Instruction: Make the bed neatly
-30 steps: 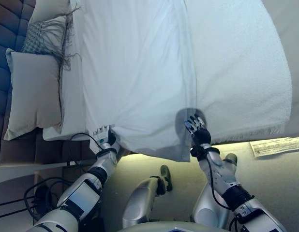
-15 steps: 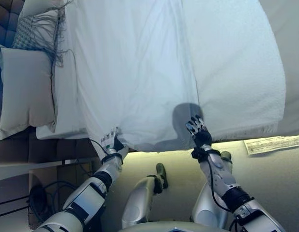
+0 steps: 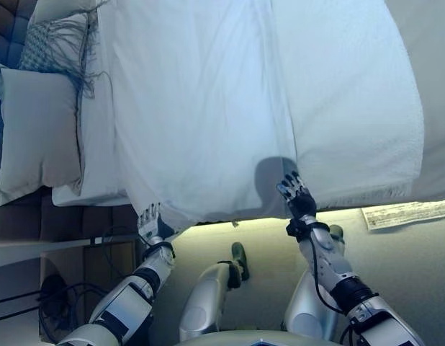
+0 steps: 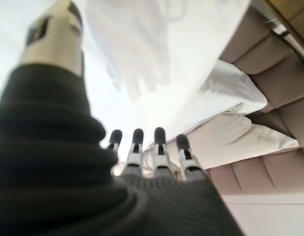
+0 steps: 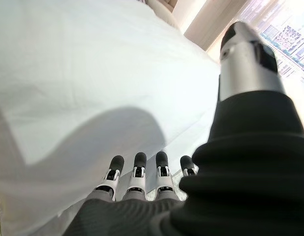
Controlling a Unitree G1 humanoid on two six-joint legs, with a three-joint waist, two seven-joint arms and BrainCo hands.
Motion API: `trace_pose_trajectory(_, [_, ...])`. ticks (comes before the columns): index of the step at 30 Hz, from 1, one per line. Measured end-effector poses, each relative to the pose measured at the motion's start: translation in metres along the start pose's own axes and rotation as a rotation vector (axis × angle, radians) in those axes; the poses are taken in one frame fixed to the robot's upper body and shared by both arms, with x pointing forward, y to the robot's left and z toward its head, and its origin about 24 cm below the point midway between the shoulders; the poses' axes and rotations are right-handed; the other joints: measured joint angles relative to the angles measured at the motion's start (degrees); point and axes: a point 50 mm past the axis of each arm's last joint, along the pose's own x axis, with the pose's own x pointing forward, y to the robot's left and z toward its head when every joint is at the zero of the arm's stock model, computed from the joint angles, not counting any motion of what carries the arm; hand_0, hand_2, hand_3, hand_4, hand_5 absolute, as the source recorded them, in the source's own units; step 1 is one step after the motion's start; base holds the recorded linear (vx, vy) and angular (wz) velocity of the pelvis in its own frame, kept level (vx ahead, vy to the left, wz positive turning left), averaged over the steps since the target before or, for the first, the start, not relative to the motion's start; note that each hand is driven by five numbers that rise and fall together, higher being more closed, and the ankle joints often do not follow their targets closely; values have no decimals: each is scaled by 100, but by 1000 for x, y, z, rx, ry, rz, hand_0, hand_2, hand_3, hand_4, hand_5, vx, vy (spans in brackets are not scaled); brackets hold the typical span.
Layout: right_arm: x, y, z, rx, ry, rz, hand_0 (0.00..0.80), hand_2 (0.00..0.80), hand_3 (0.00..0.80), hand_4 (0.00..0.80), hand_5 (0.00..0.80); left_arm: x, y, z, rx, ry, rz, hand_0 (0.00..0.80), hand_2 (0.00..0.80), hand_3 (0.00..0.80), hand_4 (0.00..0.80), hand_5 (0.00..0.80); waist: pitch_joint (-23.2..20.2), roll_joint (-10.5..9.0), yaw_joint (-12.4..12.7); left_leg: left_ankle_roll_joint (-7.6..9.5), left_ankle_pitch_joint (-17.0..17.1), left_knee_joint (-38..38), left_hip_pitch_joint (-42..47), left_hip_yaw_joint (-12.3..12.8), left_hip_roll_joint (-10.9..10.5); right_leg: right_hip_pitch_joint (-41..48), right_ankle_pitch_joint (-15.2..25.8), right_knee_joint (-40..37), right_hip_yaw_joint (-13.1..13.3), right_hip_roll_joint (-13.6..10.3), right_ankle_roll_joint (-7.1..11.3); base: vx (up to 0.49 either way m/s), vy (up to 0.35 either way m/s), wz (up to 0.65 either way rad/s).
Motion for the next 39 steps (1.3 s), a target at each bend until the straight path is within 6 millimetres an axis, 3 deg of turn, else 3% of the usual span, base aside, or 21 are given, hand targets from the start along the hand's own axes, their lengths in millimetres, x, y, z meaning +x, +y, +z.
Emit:
trace_pose_trajectory(7, [12,9,19,-6,-63,4,0,0,0,0,0,13,16,31,-53,-59,142,0,0,0,0,0,337,23,-4,-11,-7,314,-563,-51,18,-490,17,191,52,7,-55,-77,-1,8])
trace_pose_trajectory(17, [30,40,60,-22,-199,32,0,0,0,0,0,29,38,68,-30,-135,245,0,0,0,0,0,715,-19,-9,-67,-100,866,-1304,-141,58,-1127,141,325,323,269,-148,-34,66,-3])
trace_pose_trajectory(28, [32,65,89,-52,-298,80,0,0,0,0,0,33,45,77,76,-157,270,0,0,0,0,0,836,-69,4,62,-356,1790,-2422,-218,137,-1899,385,463,637,489,-46,-60,69,1])
trace_pose_trajectory(39, [34,61,91,-97,-274,120,0,0,0,0,0,50,53,75,144,-220,55,0,0,0,0,0,884,-128,9,145,-534,2488,-3069,-297,308,-2248,606,484,667,632,-47,-63,0,-6])
